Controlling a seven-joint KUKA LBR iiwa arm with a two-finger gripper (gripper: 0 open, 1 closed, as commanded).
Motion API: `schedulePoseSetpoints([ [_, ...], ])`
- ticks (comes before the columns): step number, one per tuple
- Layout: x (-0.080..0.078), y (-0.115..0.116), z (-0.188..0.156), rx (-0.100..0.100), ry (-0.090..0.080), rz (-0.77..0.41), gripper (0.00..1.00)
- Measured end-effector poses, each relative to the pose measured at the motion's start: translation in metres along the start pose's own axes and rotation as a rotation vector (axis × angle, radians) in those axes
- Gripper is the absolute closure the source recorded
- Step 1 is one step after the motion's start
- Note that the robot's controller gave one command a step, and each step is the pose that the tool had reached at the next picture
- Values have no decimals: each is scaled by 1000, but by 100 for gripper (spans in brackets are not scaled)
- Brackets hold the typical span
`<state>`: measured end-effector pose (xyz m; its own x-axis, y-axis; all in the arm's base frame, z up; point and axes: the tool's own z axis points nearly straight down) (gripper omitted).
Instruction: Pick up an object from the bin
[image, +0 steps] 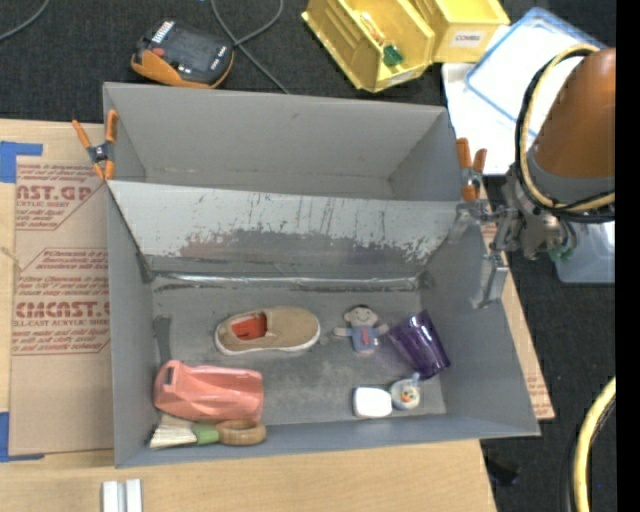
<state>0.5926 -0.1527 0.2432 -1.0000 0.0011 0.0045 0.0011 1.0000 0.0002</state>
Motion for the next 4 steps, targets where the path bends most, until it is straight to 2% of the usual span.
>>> schedulePoseSetpoints([
  [1,-2,1,-4,2,-9,-1,0],
  [2,37,3,167,-2,-8,101,0],
  [3,33,3,146,1,-14,100,0],
  [4,39,28,144,-1,-10,58,0],
])
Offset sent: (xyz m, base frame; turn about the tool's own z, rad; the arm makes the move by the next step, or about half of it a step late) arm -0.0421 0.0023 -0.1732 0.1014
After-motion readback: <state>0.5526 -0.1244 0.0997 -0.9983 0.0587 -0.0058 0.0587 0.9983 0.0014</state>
